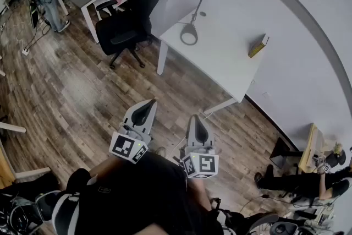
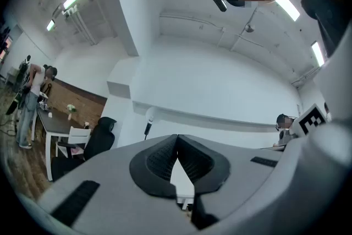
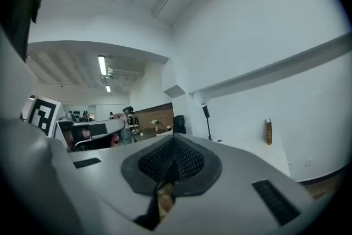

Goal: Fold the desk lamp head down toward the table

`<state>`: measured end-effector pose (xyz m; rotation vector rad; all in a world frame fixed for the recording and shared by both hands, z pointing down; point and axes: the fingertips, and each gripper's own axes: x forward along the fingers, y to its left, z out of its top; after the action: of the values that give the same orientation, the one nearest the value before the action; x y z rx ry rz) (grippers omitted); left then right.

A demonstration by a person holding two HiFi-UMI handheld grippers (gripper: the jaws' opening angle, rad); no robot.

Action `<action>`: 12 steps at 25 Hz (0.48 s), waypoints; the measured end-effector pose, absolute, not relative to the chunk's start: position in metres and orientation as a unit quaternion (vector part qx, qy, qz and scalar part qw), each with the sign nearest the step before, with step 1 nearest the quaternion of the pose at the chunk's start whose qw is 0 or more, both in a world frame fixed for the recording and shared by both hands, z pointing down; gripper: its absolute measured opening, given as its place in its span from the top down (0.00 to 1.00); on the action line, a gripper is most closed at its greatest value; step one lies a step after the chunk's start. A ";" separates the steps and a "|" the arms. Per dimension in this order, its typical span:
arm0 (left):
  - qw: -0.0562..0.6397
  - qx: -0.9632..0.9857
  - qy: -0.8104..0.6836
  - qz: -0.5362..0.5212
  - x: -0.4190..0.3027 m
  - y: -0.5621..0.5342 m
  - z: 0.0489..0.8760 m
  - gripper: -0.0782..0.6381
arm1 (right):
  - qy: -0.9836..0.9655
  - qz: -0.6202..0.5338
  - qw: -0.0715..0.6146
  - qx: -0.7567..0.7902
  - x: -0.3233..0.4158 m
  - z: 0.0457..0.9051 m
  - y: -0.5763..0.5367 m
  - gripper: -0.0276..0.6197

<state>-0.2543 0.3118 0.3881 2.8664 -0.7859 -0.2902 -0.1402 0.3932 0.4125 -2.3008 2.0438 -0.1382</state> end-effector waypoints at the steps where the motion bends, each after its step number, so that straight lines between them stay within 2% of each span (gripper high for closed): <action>1: 0.078 0.957 -0.262 -0.097 -0.254 0.311 0.389 0.85 | 0.663 -0.045 0.031 -0.747 -0.141 0.412 0.392 0.94; 12: 0.080 0.958 -0.260 -0.093 -0.249 0.313 0.390 0.85 | 0.663 -0.048 0.034 -0.746 -0.139 0.412 0.394 0.94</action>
<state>-0.2495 0.3132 0.3899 2.8643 -0.7773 -0.2769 -0.1390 0.3936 0.4118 -2.2958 2.0393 -0.1481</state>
